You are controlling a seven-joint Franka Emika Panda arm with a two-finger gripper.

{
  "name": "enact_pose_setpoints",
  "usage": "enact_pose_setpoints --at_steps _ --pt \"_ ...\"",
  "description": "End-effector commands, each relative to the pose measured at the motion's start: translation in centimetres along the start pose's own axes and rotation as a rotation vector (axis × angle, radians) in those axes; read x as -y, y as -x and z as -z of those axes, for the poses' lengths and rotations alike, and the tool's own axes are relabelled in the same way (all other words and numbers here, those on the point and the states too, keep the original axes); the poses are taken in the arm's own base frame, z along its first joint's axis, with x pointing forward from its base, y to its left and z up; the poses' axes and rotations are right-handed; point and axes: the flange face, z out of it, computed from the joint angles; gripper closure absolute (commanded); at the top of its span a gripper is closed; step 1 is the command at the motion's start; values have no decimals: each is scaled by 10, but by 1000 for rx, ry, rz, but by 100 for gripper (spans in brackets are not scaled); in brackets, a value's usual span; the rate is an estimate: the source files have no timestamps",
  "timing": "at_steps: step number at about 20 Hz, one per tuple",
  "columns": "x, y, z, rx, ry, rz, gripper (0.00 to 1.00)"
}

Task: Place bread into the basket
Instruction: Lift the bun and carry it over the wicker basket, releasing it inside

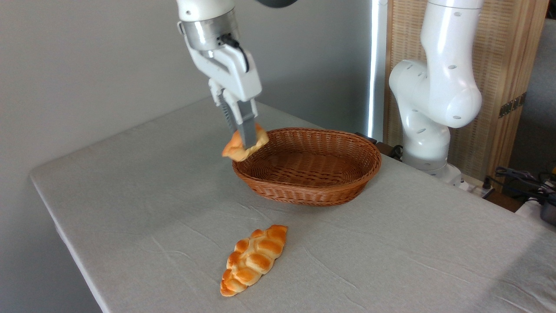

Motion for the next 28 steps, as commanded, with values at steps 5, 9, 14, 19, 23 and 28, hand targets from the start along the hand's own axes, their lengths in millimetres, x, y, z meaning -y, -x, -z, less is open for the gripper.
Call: enact_pose_setpoints --at_steps 5,9,14,19,23,28 --pt "-74 -19 -51 62 57 -133 0" --pt "-94 -18 -79 93 66 -174 0" --pt "-94 -30 -83 22 19 -183 0" --pt "-66 -18 -46 -38 -16 -123 0" --pt "-26 1 3 -97 -57 -34 0" --pt "32 -4 59 -136 -115 50 0"
